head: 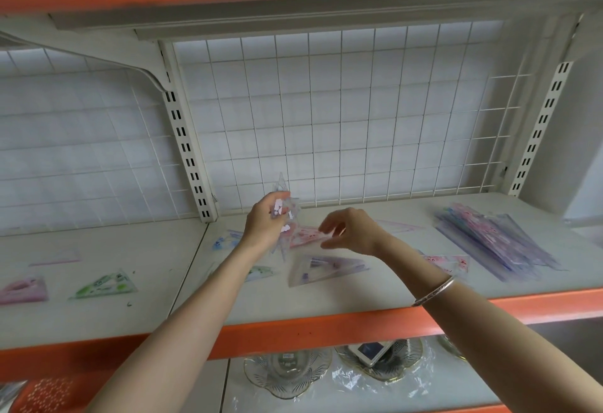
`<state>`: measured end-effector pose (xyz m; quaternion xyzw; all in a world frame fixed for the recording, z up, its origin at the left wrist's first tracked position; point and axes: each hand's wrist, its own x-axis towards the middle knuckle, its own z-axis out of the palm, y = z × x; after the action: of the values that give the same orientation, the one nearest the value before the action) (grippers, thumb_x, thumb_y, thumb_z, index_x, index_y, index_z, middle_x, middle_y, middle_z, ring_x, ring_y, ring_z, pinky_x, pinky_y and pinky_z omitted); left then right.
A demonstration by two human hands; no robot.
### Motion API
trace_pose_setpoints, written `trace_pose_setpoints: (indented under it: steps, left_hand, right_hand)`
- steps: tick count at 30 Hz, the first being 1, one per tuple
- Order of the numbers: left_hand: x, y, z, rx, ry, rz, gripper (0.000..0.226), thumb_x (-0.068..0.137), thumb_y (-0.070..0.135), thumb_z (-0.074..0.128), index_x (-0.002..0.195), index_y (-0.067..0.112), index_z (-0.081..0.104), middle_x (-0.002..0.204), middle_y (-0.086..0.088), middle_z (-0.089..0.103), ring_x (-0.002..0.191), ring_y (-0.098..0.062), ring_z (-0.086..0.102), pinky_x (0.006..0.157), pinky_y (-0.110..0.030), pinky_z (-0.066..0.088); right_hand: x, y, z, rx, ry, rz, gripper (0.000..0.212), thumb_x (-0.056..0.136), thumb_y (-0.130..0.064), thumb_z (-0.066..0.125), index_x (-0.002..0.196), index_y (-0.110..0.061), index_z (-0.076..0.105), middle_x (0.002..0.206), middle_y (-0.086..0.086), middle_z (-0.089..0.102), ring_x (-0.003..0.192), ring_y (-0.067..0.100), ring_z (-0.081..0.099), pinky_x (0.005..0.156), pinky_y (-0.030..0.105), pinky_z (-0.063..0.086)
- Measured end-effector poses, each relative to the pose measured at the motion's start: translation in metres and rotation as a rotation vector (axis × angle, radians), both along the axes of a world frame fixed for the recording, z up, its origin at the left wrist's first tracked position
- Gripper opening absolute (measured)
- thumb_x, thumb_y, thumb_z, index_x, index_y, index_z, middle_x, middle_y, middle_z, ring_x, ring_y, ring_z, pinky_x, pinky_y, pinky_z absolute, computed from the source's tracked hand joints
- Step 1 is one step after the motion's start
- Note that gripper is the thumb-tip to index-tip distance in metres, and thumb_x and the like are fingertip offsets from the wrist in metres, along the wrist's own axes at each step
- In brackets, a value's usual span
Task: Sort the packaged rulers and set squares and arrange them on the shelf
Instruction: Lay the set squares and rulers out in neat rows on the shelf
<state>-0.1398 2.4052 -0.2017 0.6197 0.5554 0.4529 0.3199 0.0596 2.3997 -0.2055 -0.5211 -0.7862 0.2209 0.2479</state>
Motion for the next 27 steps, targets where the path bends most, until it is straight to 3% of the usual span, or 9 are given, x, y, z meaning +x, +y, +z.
trace_pose_setpoints:
  steps: [3,5,8,12,17,23,27]
  left_hand:
    - [0.001,-0.003,0.002,0.005,-0.015,-0.026,0.057,0.086,0.005,0.067,0.132,0.032,0.049,0.124,-0.003,0.056,0.111,-0.017,0.054,0.085,-0.026,0.051]
    - [0.002,-0.006,0.004,0.010,-0.029,-0.029,0.062,0.083,0.003,0.069,0.133,0.033,0.048,0.124,-0.006,0.055,0.111,-0.018,0.054,0.090,-0.033,0.050]
    - [0.004,-0.010,0.006,0.040,-0.045,-0.029,0.063,0.082,-0.001,0.068,0.133,0.030,0.049,0.126,-0.002,0.052,0.110,-0.011,0.050,0.084,-0.023,0.044]
    - [0.007,-0.013,0.007,0.042,-0.137,-0.047,0.063,0.079,-0.006,0.070,0.131,0.026,0.052,0.113,0.006,0.059,0.085,0.010,0.057,0.062,-0.006,0.046]
    - [0.008,-0.015,0.007,-0.005,-0.261,-0.044,0.047,0.088,0.011,0.066,0.128,0.032,0.053,0.106,-0.012,0.068,0.085,-0.012,0.065,0.067,-0.019,0.048]
    - [0.010,-0.015,0.004,0.015,-0.284,-0.030,0.049,0.083,0.001,0.068,0.115,0.036,0.057,0.112,-0.015,0.066,0.090,-0.022,0.064,0.066,-0.023,0.050]
    - [0.009,-0.015,0.000,0.042,-0.303,0.021,0.053,0.075,0.003,0.076,0.105,0.044,0.060,0.116,-0.009,0.066,0.104,-0.027,0.064,0.089,-0.042,0.055]
  right_hand:
    - [-0.011,0.000,0.008,0.026,0.213,-0.099,0.037,0.073,-0.019,0.081,0.106,-0.016,0.065,0.098,0.001,0.067,0.075,0.011,0.061,0.065,0.015,0.049]
    - [-0.019,0.000,0.011,-0.059,0.354,-0.160,0.038,0.073,-0.019,0.080,0.107,-0.013,0.063,0.093,0.004,0.068,0.074,0.015,0.064,0.065,0.019,0.053]
    - [-0.030,-0.005,0.014,-0.306,0.647,-0.202,0.031,0.074,-0.010,0.079,0.096,0.002,0.061,0.083,0.017,0.068,0.061,0.022,0.066,0.067,0.029,0.059]
    - [-0.036,-0.009,0.012,-0.440,0.831,-0.217,0.022,0.072,0.004,0.077,0.083,0.002,0.059,0.070,0.017,0.064,0.051,0.020,0.065,0.055,0.024,0.057]
    - [-0.030,-0.012,0.013,-0.536,0.899,-0.162,0.010,0.075,0.004,0.073,0.077,0.001,0.064,0.065,0.008,0.063,0.050,0.013,0.060,0.052,0.017,0.051]
    - [-0.023,-0.013,0.008,-0.604,0.968,-0.183,0.015,0.079,0.008,0.068,0.093,0.002,0.066,0.071,0.010,0.062,0.053,0.015,0.054,0.050,0.017,0.047]
    - [-0.018,-0.014,0.007,-0.556,0.959,-0.233,0.032,0.080,0.011,0.064,0.108,-0.003,0.058,0.068,0.011,0.058,0.047,0.013,0.051,0.047,0.019,0.044]
